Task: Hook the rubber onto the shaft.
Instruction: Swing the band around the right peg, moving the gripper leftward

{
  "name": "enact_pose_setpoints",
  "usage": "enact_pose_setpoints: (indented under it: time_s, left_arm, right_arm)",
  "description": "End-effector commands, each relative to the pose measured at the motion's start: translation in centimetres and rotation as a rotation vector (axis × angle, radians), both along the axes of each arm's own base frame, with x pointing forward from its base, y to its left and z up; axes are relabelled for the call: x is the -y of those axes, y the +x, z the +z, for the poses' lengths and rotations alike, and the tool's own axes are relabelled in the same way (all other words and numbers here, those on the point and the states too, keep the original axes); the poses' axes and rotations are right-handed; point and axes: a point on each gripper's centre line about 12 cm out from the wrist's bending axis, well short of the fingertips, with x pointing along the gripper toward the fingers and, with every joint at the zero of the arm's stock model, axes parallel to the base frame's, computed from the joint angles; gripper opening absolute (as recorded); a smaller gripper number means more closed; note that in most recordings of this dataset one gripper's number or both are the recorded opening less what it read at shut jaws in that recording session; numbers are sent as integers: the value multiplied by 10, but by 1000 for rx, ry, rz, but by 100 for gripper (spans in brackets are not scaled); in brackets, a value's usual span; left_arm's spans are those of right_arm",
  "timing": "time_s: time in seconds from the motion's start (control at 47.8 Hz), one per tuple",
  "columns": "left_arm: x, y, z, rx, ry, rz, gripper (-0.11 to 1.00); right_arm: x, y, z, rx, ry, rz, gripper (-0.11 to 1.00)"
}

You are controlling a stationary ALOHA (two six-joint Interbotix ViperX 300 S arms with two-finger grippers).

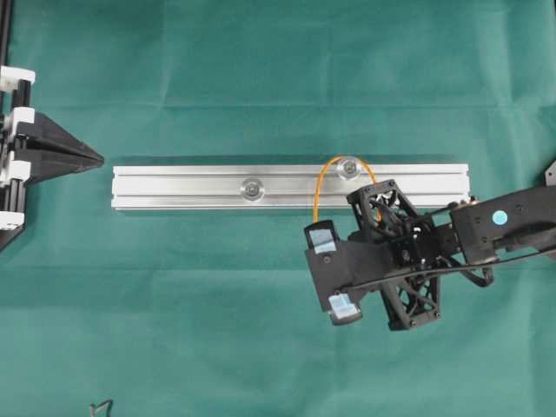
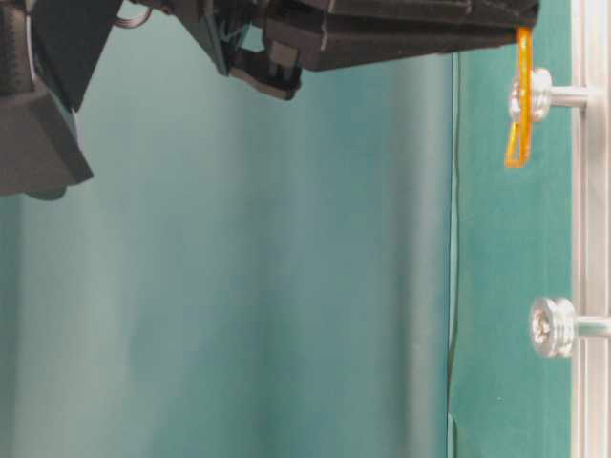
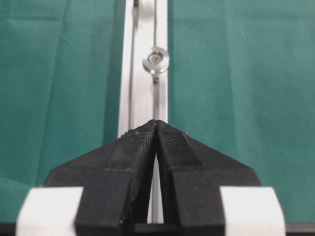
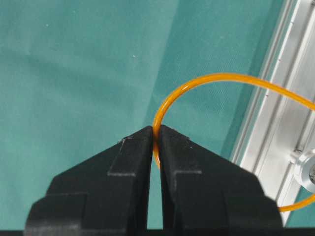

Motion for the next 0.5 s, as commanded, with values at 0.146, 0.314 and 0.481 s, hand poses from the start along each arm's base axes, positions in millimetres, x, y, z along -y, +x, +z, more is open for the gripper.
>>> enact_pose_setpoints:
  time_s: [0.146,0.314,0.481]
  left_arm:
    - [0,4,13,35,3,0,0]
    - [0,4,13,35,3,-1,0]
    - [0,4,13,35,3,-1,0]
  right_arm:
    - [-8,2,14,35,34,-16,7]
    - [-9,2,13,30,47,-42,7]
    - [-8,2,13,30,48,-47,7]
